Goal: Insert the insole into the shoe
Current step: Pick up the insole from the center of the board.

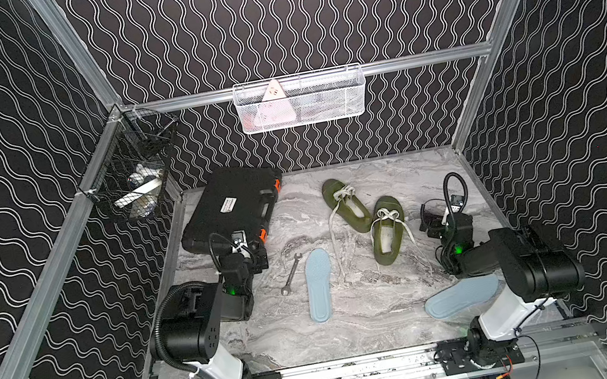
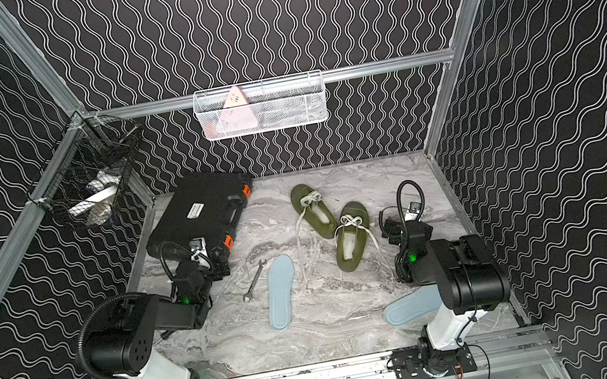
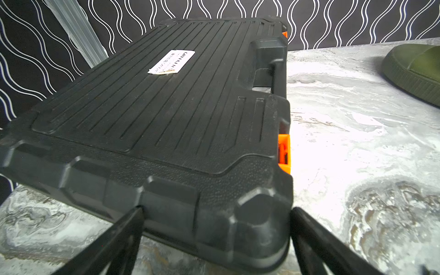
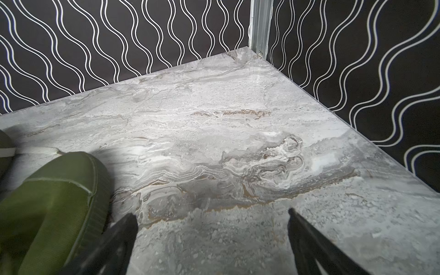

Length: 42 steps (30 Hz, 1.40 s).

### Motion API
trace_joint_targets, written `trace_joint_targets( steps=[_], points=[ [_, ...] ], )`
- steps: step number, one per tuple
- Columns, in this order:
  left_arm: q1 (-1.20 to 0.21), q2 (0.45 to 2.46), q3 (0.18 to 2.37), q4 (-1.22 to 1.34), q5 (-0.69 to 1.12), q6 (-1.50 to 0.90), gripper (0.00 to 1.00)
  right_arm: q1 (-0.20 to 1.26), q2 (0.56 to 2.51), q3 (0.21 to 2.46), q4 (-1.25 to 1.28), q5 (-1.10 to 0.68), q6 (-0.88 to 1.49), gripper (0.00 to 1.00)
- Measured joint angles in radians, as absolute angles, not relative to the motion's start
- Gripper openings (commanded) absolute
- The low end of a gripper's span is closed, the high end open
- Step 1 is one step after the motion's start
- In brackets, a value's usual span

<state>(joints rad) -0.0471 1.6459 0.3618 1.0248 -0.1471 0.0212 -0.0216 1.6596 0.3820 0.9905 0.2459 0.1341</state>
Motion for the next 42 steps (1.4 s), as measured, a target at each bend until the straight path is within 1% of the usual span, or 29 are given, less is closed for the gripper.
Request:
trace_joint_targets(
  steps=[21,25,27,30,34,39,42],
  points=[
    [-0.047,1.645,0.362,1.024,-0.147,0.021,0.99,-0.022,1.66,0.382,0.99,0.246,0.134,1.0],
    [-0.077,1.612,0.364,0.974,-0.18,0.02,0.99,-0.02,1.623,0.369,0.976,0.22,0.12,1.0],
    [-0.092,1.563,0.39,0.901,-0.193,0.02,0.99,-0.019,1.539,0.373,0.919,0.238,0.121,1.0],
    [-0.12,1.486,0.437,0.838,-0.262,0.02,0.99,-0.017,1.413,0.416,0.797,0.292,0.147,1.0],
    [-0.208,1.396,0.467,0.735,-0.353,0.027,0.99,-0.011,1.295,0.492,0.583,0.362,0.193,1.0],
    [-0.263,1.275,0.614,0.471,-0.425,0.014,0.99,0.002,1.204,0.636,0.226,0.416,0.329,1.0],
    [-0.268,1.223,0.704,0.278,-0.418,-0.041,0.99,0.059,1.179,0.709,0.026,0.413,0.434,1.0]
  ],
)
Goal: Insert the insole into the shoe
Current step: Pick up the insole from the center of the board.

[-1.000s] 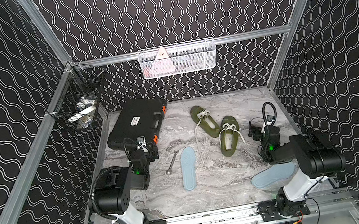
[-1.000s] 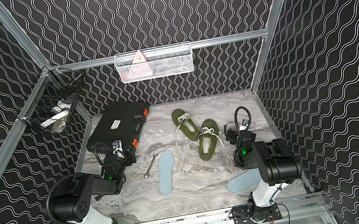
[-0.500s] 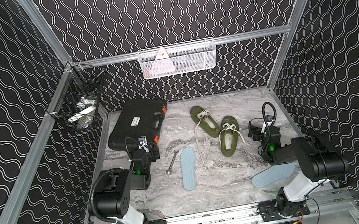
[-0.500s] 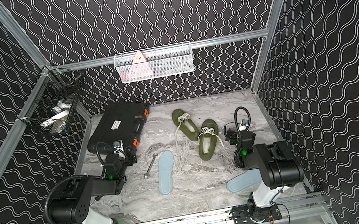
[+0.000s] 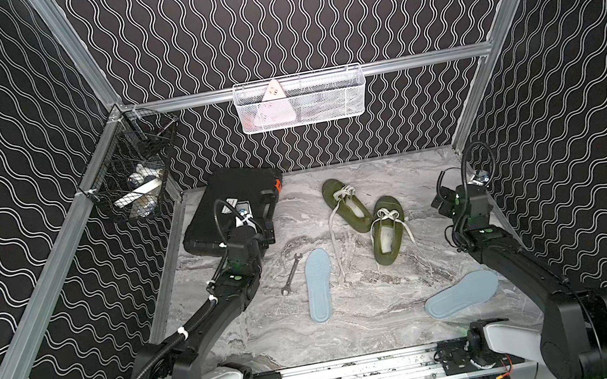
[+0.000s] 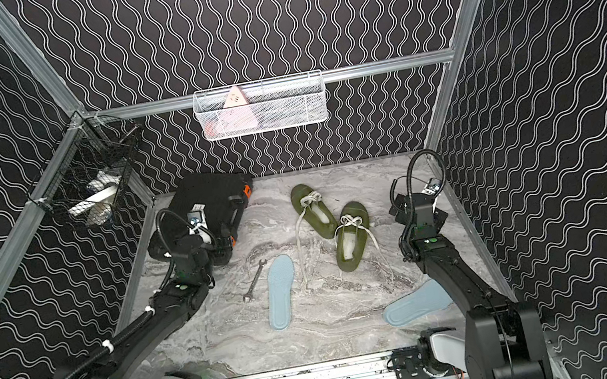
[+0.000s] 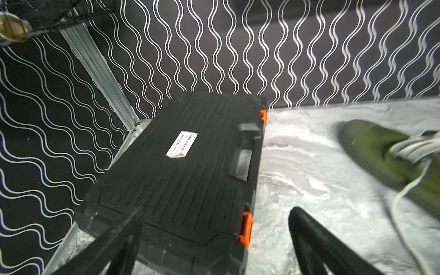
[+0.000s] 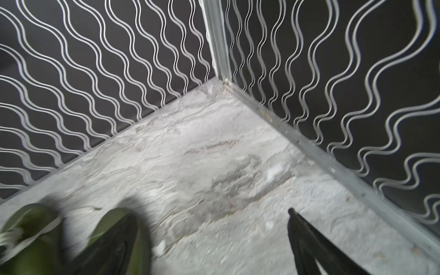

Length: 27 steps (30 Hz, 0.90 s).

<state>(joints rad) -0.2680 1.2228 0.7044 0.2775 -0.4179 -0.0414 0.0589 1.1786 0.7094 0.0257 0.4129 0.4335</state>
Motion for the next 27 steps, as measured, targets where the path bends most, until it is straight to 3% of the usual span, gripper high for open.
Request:
trace_joint_targets(
  steps=[7,15,20,27],
  points=[
    [-0.273,1.1,0.728,-0.102,-0.306,-0.248,0.99,0.394,1.155,0.773,-0.265,0.415,0.661,1.0],
    [-0.278,1.088,0.707,-0.287,-0.127,-0.442,0.99,0.768,1.32,0.825,-0.324,0.409,0.857,0.95],
    [-0.278,1.122,0.703,-0.317,-0.048,-0.5,0.99,0.897,1.484,0.893,-0.276,0.357,0.909,0.87],
    [-0.276,1.156,0.659,-0.3,0.037,-0.554,0.98,0.919,1.617,0.902,-0.173,0.251,0.962,0.72]
  ],
)
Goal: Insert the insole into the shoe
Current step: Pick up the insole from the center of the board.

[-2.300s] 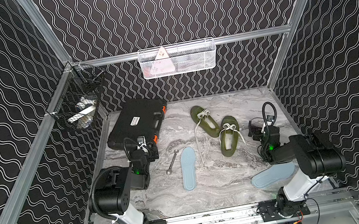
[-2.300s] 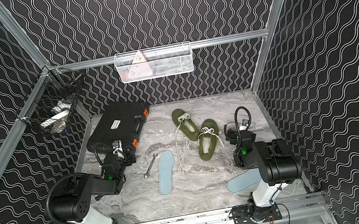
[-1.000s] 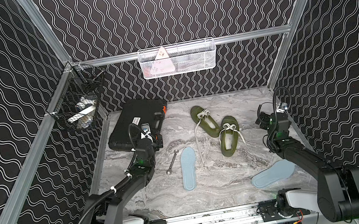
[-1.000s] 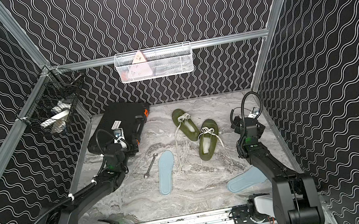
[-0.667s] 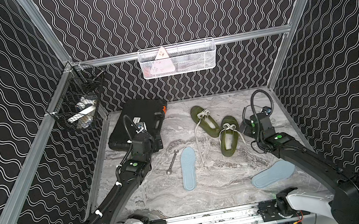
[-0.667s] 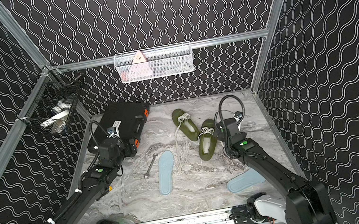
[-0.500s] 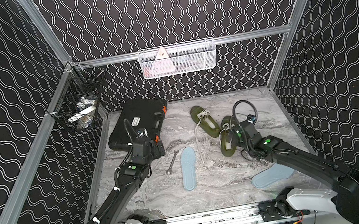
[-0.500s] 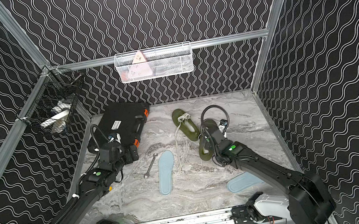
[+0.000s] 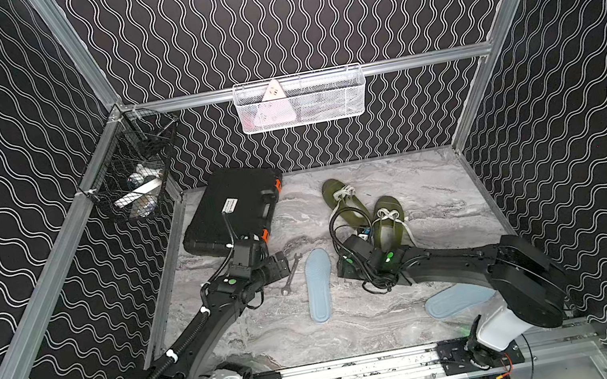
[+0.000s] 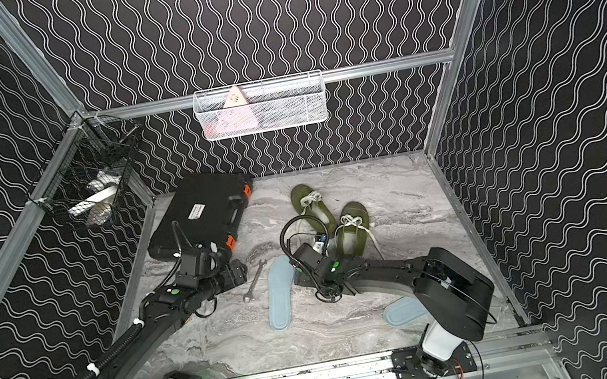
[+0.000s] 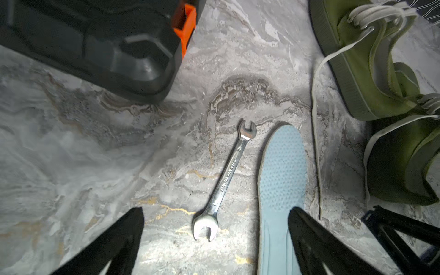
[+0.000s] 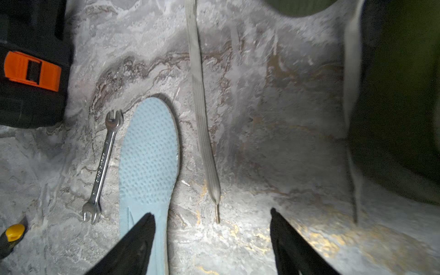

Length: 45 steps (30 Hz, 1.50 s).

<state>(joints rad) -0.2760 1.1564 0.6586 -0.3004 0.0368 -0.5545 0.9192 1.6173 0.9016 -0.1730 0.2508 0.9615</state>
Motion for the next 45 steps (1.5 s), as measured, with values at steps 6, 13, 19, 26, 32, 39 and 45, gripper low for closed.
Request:
trace_joint_targets(
  steps=[6,13,19,26,32,39,45],
  points=[
    [-0.274,1.208,0.635,-0.254,0.101,-0.585,0.96,0.921,1.698,0.914,-0.099,0.175,0.977,0.63],
    [-0.248,1.255,0.62,-0.189,0.162,-0.606,0.95,0.923,1.786,0.943,-0.035,0.101,0.987,0.49],
    [-0.215,1.276,0.606,-0.151,0.213,-0.613,0.93,0.927,1.844,0.962,0.072,0.043,1.008,0.41],
    [-0.208,1.308,0.589,-0.097,0.264,-0.633,0.91,0.929,1.862,0.975,0.094,0.023,1.017,0.55],
    [-0.208,1.329,0.587,-0.082,0.291,-0.638,0.9,0.967,1.805,0.972,0.003,0.063,1.029,0.59],
    [-0.207,1.329,0.595,-0.082,0.29,-0.638,0.9,1.024,1.757,0.907,-0.025,0.103,1.067,0.53],
    [-0.207,1.328,0.602,-0.083,0.29,-0.638,0.89,1.03,1.789,0.911,0.036,0.091,1.081,0.42]
  ],
)
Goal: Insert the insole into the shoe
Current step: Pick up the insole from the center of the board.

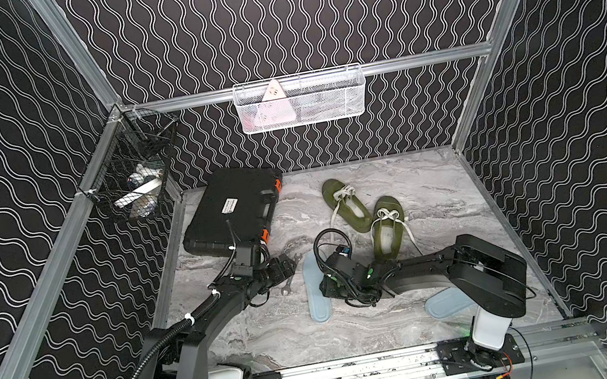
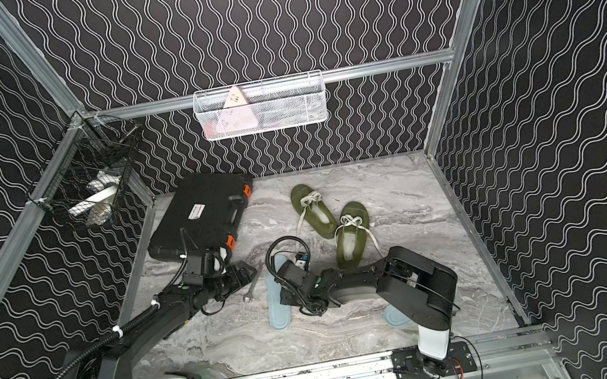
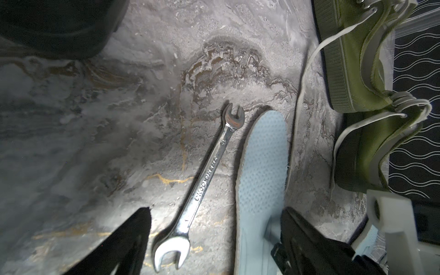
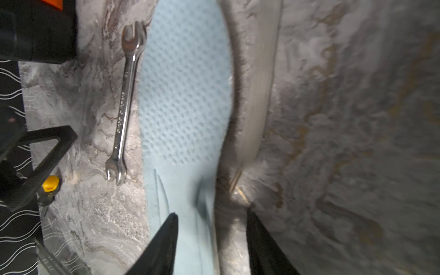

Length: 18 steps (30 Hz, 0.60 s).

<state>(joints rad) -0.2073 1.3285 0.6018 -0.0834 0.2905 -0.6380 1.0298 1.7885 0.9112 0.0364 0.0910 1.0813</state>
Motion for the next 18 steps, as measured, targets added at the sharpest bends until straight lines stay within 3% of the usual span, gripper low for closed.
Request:
trace_joint_targets(
  steps=[6,13,18],
  points=[
    [-0.207,1.324,0.606,-0.084,0.291,-0.638,0.87,1.032,1.816,0.912,0.096,0.06,1.088,0.33],
    [-0.207,1.33,0.608,-0.084,0.313,-0.648,0.83,1.033,1.805,0.907,0.081,0.048,1.081,0.04],
    [-0.207,1.329,0.625,-0.083,0.36,-0.685,0.82,1.033,1.735,0.877,0.078,0.072,1.057,0.0]
  ],
)
